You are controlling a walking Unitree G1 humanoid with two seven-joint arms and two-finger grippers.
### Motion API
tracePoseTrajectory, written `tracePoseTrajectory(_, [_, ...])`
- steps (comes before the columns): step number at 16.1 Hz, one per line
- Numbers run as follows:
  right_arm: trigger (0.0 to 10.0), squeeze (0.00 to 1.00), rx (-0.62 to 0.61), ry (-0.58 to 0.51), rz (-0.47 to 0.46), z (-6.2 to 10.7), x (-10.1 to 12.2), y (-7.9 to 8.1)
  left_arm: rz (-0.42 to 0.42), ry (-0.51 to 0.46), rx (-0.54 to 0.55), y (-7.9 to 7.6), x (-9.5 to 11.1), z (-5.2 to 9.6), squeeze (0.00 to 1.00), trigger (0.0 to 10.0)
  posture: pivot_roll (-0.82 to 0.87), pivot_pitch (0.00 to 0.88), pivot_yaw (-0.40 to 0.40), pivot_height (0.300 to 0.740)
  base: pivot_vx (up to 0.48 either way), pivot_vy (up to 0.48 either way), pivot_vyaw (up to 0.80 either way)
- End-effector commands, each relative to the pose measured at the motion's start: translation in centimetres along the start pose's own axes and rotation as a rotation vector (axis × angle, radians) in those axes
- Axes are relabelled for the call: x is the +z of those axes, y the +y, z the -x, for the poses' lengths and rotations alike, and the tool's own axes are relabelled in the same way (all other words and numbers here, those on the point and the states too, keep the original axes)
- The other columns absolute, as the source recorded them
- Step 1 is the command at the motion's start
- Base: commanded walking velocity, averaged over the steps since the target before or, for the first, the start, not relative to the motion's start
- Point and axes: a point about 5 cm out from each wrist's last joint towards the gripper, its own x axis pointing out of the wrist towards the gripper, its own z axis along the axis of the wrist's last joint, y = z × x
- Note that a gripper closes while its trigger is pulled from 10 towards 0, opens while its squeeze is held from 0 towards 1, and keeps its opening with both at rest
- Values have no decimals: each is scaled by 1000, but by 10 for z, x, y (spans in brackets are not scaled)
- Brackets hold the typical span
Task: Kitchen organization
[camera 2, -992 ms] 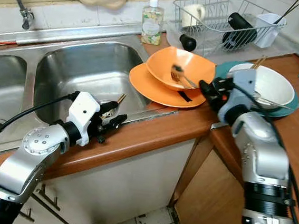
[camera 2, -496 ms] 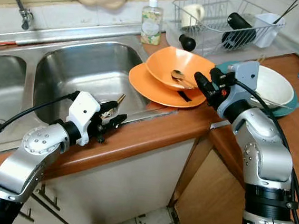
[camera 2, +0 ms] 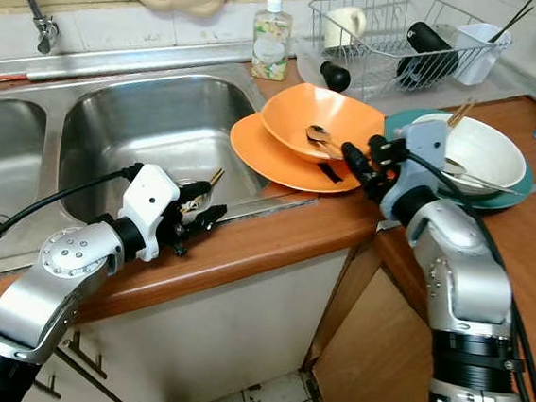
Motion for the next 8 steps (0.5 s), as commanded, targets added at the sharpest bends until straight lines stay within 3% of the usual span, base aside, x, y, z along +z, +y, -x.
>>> tracePoseTrajectory(1, [10000, 0, 10, -1, 2, -3, 2, 2, -21, -3, 6, 3, 2, 0, 0, 10000, -19, 0, 67, 740, 0, 0, 0])
tracePoseTrajectory(5, [10000, 0, -3, 11, -13, -6, -1, -1, -21, -3, 3, 2, 2, 0, 0, 10000, -20, 0, 68, 740, 0, 0, 0])
tracePoseTrajectory(7, [0, 0, 16, 14, -42, -8, -3, 1, -21, -6, 2, 2, 3, -1, 0, 10000, -20, 0, 69, 740, 0, 0, 0])
tracePoseTrajectory(8, [0, 0, 19, 13, -57, -8, -4, 1, -22, -7, 1, 1, 3, -1, 0, 10000, -18, 0, 69, 740, 0, 0, 0])
